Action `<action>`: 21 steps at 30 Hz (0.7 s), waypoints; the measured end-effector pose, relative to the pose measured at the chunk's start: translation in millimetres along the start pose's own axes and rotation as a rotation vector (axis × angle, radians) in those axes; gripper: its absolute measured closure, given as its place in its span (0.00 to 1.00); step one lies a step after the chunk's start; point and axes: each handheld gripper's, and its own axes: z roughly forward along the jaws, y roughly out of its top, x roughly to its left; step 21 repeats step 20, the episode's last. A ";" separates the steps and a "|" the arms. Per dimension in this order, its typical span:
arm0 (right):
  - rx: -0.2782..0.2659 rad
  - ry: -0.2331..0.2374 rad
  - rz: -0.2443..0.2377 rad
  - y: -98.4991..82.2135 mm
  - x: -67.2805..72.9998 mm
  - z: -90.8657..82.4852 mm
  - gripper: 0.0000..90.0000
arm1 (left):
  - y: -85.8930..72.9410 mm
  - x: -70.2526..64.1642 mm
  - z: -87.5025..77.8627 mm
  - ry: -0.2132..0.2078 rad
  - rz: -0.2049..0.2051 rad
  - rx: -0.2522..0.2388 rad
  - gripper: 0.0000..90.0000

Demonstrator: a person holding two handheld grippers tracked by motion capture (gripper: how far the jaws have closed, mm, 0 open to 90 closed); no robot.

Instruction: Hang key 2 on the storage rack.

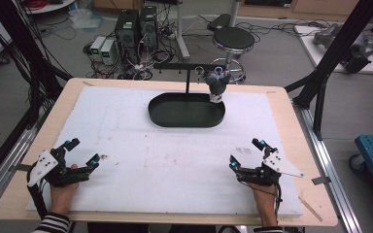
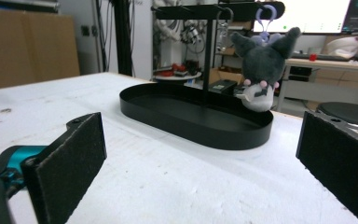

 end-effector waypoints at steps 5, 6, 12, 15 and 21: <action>-0.026 -0.019 0.021 -10.3 -3.2 -1.8 0.01 | 0.0 0.1 -0.2 -0.001 0.001 0.000 0.06; -0.045 -0.013 0.037 -11.3 -3.7 -2.0 0.01 | 0.0 0.3 -0.3 -0.001 0.003 0.000 0.06; -0.032 -0.023 0.044 -18.7 -3.7 0.0 0.01 | 0.0 0.0 -0.3 -0.001 0.002 0.000 0.06; -0.046 -0.025 0.038 -19.6 -2.7 -0.3 0.01 | 0.0 0.2 -0.1 0.000 0.001 0.000 0.06; -0.042 -0.027 0.027 -19.7 -1.7 0.2 0.01 | 0.0 0.2 -0.6 -0.001 0.003 0.001 0.06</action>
